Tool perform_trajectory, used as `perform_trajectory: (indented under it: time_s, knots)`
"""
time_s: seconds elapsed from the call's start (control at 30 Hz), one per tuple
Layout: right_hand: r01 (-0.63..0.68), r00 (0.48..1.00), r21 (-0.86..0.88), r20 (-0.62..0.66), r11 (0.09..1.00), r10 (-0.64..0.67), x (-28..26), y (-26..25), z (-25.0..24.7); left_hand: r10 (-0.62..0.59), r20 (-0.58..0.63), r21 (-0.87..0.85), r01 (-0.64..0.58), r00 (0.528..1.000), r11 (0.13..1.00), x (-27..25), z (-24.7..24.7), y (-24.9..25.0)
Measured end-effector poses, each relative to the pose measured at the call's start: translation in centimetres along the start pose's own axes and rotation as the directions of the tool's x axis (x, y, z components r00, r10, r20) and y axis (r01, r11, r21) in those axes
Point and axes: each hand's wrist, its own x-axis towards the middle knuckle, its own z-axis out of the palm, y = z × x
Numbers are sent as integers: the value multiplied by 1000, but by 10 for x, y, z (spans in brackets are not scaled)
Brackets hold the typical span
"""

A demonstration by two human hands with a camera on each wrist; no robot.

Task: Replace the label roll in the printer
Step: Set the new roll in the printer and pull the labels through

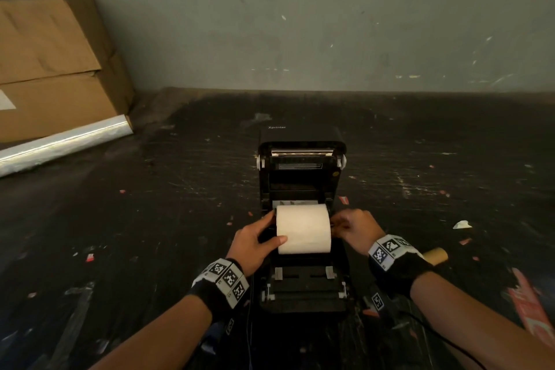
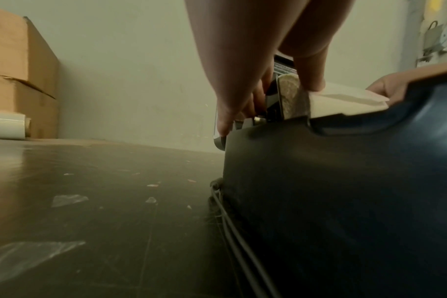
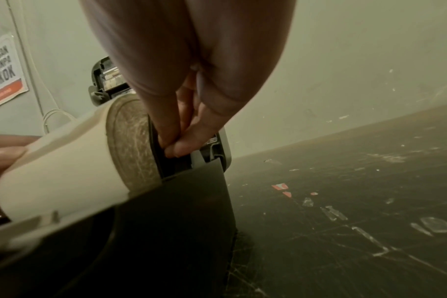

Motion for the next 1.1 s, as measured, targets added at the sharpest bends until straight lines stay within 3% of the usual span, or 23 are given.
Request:
perform_trajectory:
  time_s: [0.23,0.33,0.43,0.5,0.6,0.8,1.1]
  knots:
    - [-4,1000,-183,-24,983,-1,-1,-8,2,-16,24,132,12,1000,991,0,3,3]
    - [-28,999,-130,-36,991,24,-5,-9,1,-16,32,160,11,999,987,1,1,5]
    - [-58,988,60,-141,996,66,-13,-13,-3,6,28,213,-12,1000,977,0,0,9]
    - [-74,988,175,-120,982,96,-19,-16,-3,33,19,223,-36,999,974,-1,0,12]
    - [-112,990,127,-69,986,121,-23,-18,6,62,-30,238,-53,998,970,-3,-1,18]
    - [-129,989,100,-64,987,136,-28,-15,16,-53,-155,182,81,986,980,-5,-2,23]
    - [-109,989,66,-92,992,115,-31,-17,14,-138,10,93,136,990,986,-9,0,26]
